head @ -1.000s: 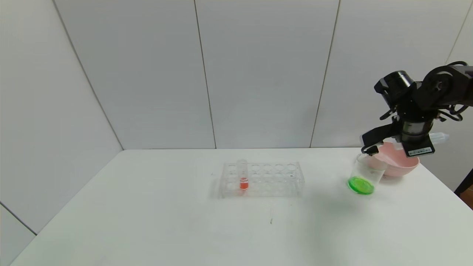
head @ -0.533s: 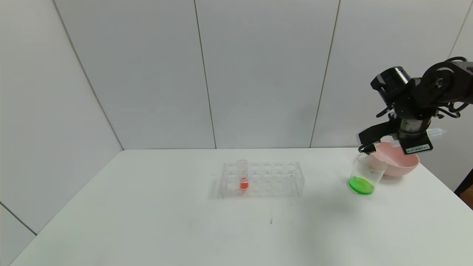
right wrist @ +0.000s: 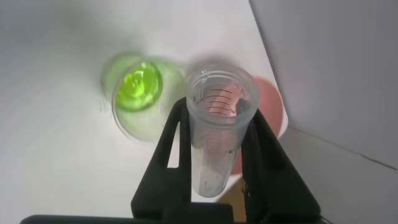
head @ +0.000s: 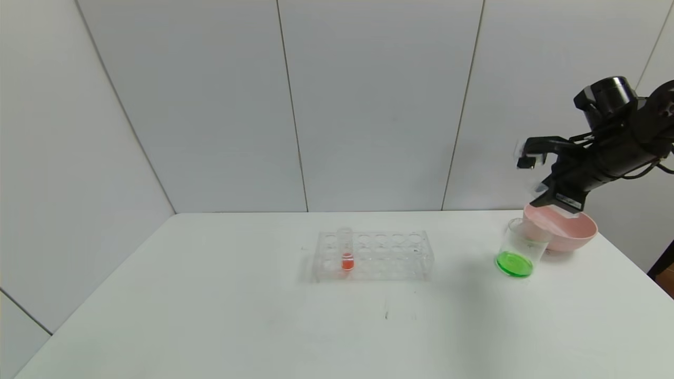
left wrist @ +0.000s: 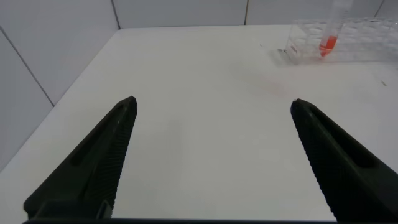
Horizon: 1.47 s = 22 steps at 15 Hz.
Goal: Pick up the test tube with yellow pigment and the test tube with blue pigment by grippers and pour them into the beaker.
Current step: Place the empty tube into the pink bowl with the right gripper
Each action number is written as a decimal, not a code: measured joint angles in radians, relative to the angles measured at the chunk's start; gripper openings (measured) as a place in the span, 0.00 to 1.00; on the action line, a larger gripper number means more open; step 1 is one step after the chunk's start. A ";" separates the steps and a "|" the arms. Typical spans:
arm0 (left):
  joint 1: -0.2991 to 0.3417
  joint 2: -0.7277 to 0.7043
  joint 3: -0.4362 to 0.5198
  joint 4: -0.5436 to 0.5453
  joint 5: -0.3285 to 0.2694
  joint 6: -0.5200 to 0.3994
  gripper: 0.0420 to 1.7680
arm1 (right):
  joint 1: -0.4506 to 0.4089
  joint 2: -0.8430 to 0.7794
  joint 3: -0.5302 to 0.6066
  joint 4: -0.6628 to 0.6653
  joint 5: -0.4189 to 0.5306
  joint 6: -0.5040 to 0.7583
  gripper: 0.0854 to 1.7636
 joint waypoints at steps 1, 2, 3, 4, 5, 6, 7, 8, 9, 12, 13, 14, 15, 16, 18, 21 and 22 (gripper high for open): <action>0.000 0.000 0.000 0.000 0.000 0.000 1.00 | -0.010 -0.001 0.009 -0.063 0.063 0.100 0.26; 0.000 0.000 0.000 0.000 0.000 0.000 1.00 | -0.019 -0.003 0.021 -0.146 0.102 0.202 0.26; 0.000 0.000 0.000 0.000 0.000 0.000 1.00 | -0.025 -0.005 0.033 -0.219 0.121 0.290 0.26; 0.000 0.000 0.000 0.000 0.000 0.000 1.00 | -0.029 -0.007 0.044 -0.289 0.135 0.378 0.26; 0.000 0.000 0.000 0.000 0.000 0.000 1.00 | -0.032 -0.008 0.060 -0.371 0.143 0.477 0.26; 0.000 0.000 0.000 0.000 0.000 0.000 1.00 | -0.033 -0.014 0.090 -0.456 0.150 0.571 0.26; 0.000 0.000 0.000 0.000 0.000 0.000 1.00 | -0.033 -0.023 0.133 -0.534 0.153 0.641 0.26; 0.000 0.000 0.000 0.000 0.000 0.000 1.00 | -0.033 -0.037 0.188 -0.617 0.154 0.695 0.26; 0.000 0.000 0.000 0.000 0.000 0.000 1.00 | -0.033 -0.055 0.258 -0.707 0.157 0.737 0.26; 0.000 0.000 0.000 0.000 0.000 0.000 1.00 | -0.038 -0.139 0.546 -0.990 0.164 0.801 0.26; 0.000 0.000 0.000 0.000 0.000 0.000 1.00 | -0.039 -0.167 0.635 -1.077 0.163 0.812 0.26; 0.000 0.000 0.000 0.000 0.000 0.000 1.00 | -0.039 -0.202 0.734 -1.179 0.163 0.829 0.26; 0.000 0.000 0.000 0.000 0.000 0.000 1.00 | -0.039 -0.235 0.818 -1.266 0.163 0.855 0.26; 0.000 0.000 0.000 0.000 0.000 0.000 1.00 | -0.039 -0.269 0.898 -1.339 0.162 0.889 0.26; 0.000 0.000 0.000 0.000 0.000 0.000 1.00 | -0.042 -0.332 1.017 -1.411 0.162 0.925 0.26; 0.000 0.000 0.000 0.000 0.000 0.000 1.00 | -0.063 -0.393 1.111 -1.431 0.161 0.932 0.26; 0.000 0.000 0.000 0.000 0.000 0.000 1.00 | -0.072 -0.400 1.121 -1.437 0.159 0.933 0.26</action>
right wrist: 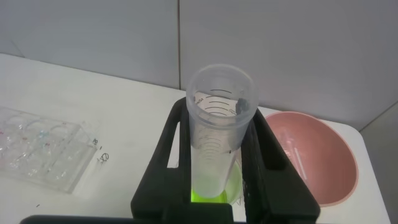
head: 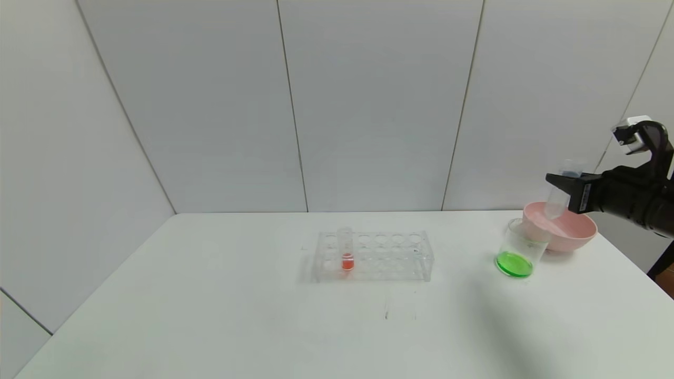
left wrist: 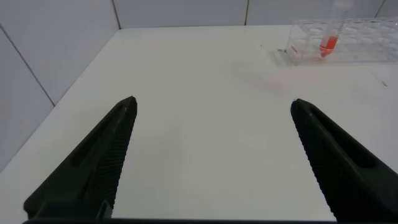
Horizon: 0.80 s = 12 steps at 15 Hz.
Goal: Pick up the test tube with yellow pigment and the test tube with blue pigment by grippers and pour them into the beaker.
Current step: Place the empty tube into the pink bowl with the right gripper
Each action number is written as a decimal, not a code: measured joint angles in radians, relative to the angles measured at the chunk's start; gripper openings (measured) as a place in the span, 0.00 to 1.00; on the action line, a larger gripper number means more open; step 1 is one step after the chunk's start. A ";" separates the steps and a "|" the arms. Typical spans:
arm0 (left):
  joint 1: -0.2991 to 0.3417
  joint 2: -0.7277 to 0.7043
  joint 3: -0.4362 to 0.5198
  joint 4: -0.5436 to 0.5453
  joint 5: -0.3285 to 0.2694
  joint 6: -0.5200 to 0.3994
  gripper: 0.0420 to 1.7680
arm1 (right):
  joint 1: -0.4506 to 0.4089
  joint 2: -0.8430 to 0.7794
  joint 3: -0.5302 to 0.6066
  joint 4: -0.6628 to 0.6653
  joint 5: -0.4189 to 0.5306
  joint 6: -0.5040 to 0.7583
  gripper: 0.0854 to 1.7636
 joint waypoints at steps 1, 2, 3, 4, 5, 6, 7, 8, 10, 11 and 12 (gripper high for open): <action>0.000 0.000 0.000 0.000 0.000 0.000 1.00 | -0.011 0.000 0.004 -0.012 0.000 0.000 0.26; 0.000 0.000 0.000 0.000 0.000 0.000 1.00 | -0.025 0.009 0.004 -0.030 -0.001 0.000 0.26; 0.000 0.000 0.000 0.000 0.000 0.000 1.00 | -0.042 0.025 -0.001 -0.057 -0.001 0.003 0.26; 0.000 0.000 0.000 0.000 0.000 0.000 1.00 | -0.060 0.049 -0.010 -0.088 -0.001 0.004 0.26; 0.000 0.000 0.000 0.000 0.000 0.000 1.00 | -0.079 0.081 -0.024 -0.121 -0.001 0.009 0.26; 0.000 0.000 0.000 0.000 0.000 0.000 1.00 | -0.096 0.119 -0.043 -0.146 -0.003 0.014 0.26; 0.000 0.000 0.000 0.000 0.000 0.001 1.00 | -0.114 0.164 -0.071 -0.161 -0.005 0.020 0.26; 0.000 0.000 0.000 0.000 0.000 0.000 1.00 | -0.128 0.208 -0.101 -0.171 -0.006 0.023 0.26; 0.000 0.000 0.000 0.000 0.000 0.000 1.00 | -0.152 0.299 -0.169 -0.179 -0.023 0.025 0.26; 0.000 0.000 0.000 0.000 0.000 0.000 1.00 | -0.158 0.341 -0.204 -0.179 -0.040 0.025 0.26; 0.000 0.000 0.000 0.000 0.000 0.000 1.00 | -0.163 0.382 -0.237 -0.180 -0.056 0.026 0.26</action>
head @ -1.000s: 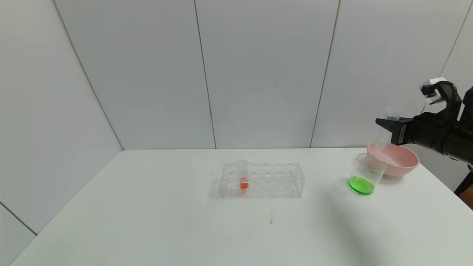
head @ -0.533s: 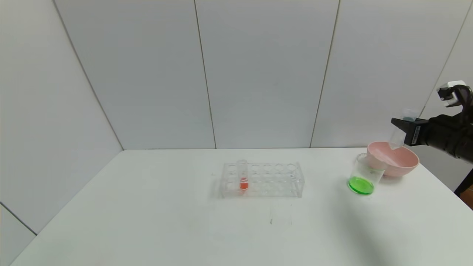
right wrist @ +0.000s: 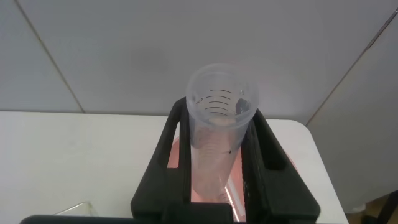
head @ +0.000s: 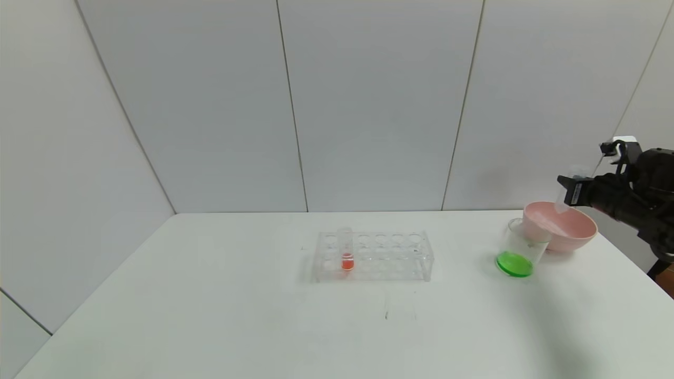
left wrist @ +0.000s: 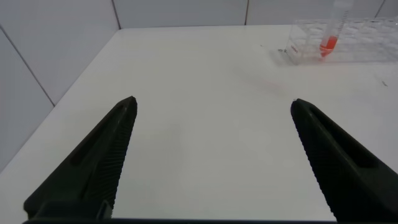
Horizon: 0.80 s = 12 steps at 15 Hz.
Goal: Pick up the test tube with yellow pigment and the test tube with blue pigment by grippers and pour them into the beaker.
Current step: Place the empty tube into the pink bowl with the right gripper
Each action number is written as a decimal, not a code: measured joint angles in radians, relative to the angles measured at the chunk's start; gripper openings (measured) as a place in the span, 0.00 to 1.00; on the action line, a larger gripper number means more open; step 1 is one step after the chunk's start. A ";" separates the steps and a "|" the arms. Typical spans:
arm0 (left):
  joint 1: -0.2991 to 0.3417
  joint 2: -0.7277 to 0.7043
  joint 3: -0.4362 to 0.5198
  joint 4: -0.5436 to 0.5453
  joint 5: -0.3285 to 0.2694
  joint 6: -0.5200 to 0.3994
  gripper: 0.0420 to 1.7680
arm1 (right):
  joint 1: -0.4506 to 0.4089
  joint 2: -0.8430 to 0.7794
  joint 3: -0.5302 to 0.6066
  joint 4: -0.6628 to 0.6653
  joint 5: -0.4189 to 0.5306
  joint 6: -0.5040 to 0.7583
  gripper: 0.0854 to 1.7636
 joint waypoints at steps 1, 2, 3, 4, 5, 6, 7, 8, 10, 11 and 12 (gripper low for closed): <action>0.000 0.000 0.000 0.000 0.000 0.000 1.00 | -0.005 0.040 -0.034 0.000 -0.012 0.000 0.26; 0.000 0.000 0.000 0.000 0.000 0.000 1.00 | -0.008 0.071 -0.060 0.001 -0.016 0.000 0.26; 0.000 0.000 0.000 0.000 0.000 0.000 1.00 | -0.010 0.098 -0.077 0.002 -0.016 0.000 0.26; 0.000 0.000 0.000 0.000 0.000 0.000 1.00 | -0.012 0.121 -0.089 0.002 -0.011 0.000 0.26; 0.000 0.000 0.000 0.000 0.000 0.000 1.00 | -0.012 0.140 -0.096 0.000 -0.009 0.000 0.26; 0.000 0.000 0.000 0.000 0.000 0.000 1.00 | -0.011 0.155 -0.101 -0.001 -0.006 -0.001 0.26; 0.000 0.000 0.000 0.000 0.000 0.000 1.00 | -0.009 0.170 -0.108 -0.002 -0.005 -0.001 0.26; 0.000 0.000 0.000 0.000 0.000 0.000 1.00 | -0.007 0.182 -0.114 -0.003 -0.005 -0.001 0.26; 0.000 0.000 0.000 0.000 0.000 0.000 1.00 | -0.003 0.202 -0.126 -0.004 -0.004 -0.001 0.26; 0.000 0.000 0.000 0.000 0.000 0.000 1.00 | -0.001 0.208 -0.130 -0.004 0.000 -0.001 0.26; 0.000 0.000 0.000 0.000 0.000 0.000 1.00 | 0.000 0.212 -0.135 -0.003 0.001 -0.002 0.26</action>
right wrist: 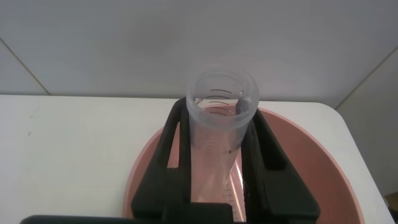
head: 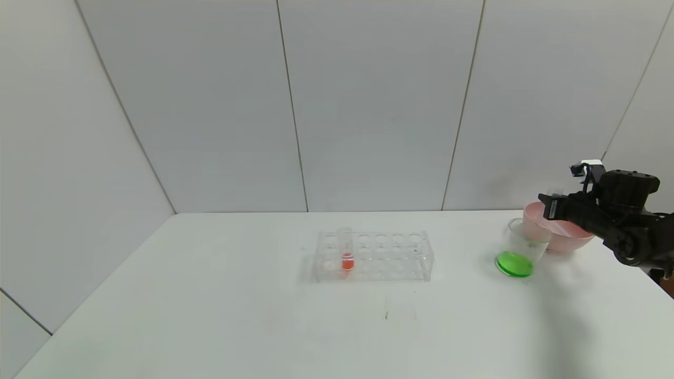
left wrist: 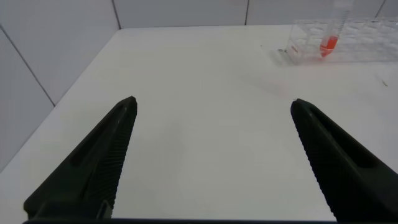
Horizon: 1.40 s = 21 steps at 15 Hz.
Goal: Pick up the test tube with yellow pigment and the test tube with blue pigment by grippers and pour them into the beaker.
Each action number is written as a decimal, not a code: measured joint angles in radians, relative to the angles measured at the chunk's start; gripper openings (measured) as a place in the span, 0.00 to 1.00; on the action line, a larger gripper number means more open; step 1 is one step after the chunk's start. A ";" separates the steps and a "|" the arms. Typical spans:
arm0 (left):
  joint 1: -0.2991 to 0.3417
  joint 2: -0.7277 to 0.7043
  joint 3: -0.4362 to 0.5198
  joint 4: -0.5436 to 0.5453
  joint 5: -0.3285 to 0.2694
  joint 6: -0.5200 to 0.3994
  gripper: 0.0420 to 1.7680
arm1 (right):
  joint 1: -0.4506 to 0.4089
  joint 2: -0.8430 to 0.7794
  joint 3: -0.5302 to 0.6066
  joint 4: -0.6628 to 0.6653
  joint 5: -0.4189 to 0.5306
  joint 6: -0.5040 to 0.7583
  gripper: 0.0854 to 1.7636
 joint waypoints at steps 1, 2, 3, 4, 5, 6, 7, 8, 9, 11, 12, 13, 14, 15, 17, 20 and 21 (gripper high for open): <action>0.000 0.000 0.000 0.000 0.000 0.000 1.00 | 0.000 0.003 -0.004 0.002 0.003 -0.001 0.27; 0.000 0.000 0.000 0.000 0.000 0.000 1.00 | 0.000 0.004 -0.009 0.004 0.010 0.000 0.36; 0.000 0.000 0.000 0.000 0.000 0.000 1.00 | 0.000 0.006 -0.016 0.004 0.012 0.000 0.43; 0.000 0.000 0.000 0.000 0.000 0.000 1.00 | 0.001 0.007 -0.023 -0.001 0.010 0.001 0.50; 0.000 0.000 0.000 0.000 0.000 0.000 1.00 | 0.002 0.007 -0.029 -0.002 0.010 0.002 0.55; 0.000 0.000 0.000 0.000 0.000 0.000 1.00 | 0.004 0.006 -0.036 0.001 0.009 0.002 0.60; 0.000 0.000 0.000 0.000 0.000 0.000 1.00 | 0.007 0.004 -0.046 0.008 0.008 0.002 0.65; 0.000 0.000 0.000 0.000 0.000 0.000 1.00 | 0.011 0.002 -0.058 0.012 0.007 0.002 0.69; 0.000 0.000 0.000 0.000 0.000 0.000 1.00 | 0.019 -0.003 -0.069 0.015 0.005 0.002 0.72; 0.000 0.000 0.000 0.000 0.000 0.000 1.00 | 0.040 -0.028 -0.076 0.039 0.003 0.003 0.78; 0.000 0.000 0.000 0.000 0.000 0.000 1.00 | 0.054 -0.051 -0.073 0.054 0.003 0.011 0.80; 0.000 0.000 0.000 0.000 0.000 0.000 1.00 | 0.069 -0.077 -0.063 0.063 0.002 0.029 0.82; 0.000 0.000 0.000 0.000 0.000 0.000 1.00 | 0.085 -0.110 -0.045 0.067 0.001 0.046 0.84; 0.000 0.000 0.000 0.000 0.000 0.000 1.00 | 0.101 -0.150 -0.016 0.066 0.002 0.058 0.85; 0.000 0.000 0.000 0.000 0.000 0.000 1.00 | 0.132 -0.247 0.070 0.061 0.004 0.067 0.88; 0.000 0.000 0.000 0.000 0.000 0.000 1.00 | 0.166 -0.423 0.227 0.054 0.005 0.071 0.91; 0.000 0.000 0.000 0.000 0.000 0.000 1.00 | 0.174 -0.486 0.280 0.053 0.006 0.071 0.91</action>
